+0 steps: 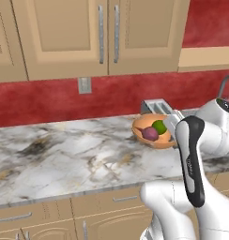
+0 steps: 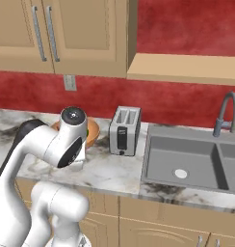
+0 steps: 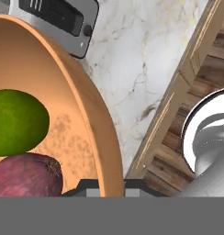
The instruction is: Dump the lime and onion from the bowl so the bowl can be washed. Place the bowl in the sink after clearing the leftovers.
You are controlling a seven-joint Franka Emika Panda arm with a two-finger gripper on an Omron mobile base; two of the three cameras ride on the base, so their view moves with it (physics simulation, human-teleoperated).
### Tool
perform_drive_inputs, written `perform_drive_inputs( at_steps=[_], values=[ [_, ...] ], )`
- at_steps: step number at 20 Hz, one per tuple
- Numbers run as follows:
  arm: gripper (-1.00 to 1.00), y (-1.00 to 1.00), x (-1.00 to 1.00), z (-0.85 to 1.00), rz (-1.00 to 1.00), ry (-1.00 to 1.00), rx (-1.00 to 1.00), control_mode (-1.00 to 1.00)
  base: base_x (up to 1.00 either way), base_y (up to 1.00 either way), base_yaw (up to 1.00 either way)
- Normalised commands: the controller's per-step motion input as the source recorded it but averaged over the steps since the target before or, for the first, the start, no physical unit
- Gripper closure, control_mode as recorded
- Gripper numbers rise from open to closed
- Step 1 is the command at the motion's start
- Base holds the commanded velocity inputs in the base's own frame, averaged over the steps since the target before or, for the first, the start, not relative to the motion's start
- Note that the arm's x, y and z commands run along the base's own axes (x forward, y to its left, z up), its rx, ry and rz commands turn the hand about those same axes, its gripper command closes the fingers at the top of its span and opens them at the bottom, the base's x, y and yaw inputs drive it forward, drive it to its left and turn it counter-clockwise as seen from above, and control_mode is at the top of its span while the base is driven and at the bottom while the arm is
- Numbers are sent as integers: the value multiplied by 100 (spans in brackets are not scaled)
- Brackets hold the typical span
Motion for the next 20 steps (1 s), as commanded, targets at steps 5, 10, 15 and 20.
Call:
perform_drive_inputs(
  at_steps=[5, 10, 15, 20],
  values=[
    [100, 0, 0, 0, 0, 0, 0, 100, -52, -78, -8],
    [100, 0, 0, 0, 0, 0, 0, 100, -15, -93, -6],
    [100, 0, 0, 0, 0, 0, 0, 100, 0, -85, -3],
    [100, 0, 0, 0, 0, 0, 0, 100, 3, -71, -1]
  ],
)
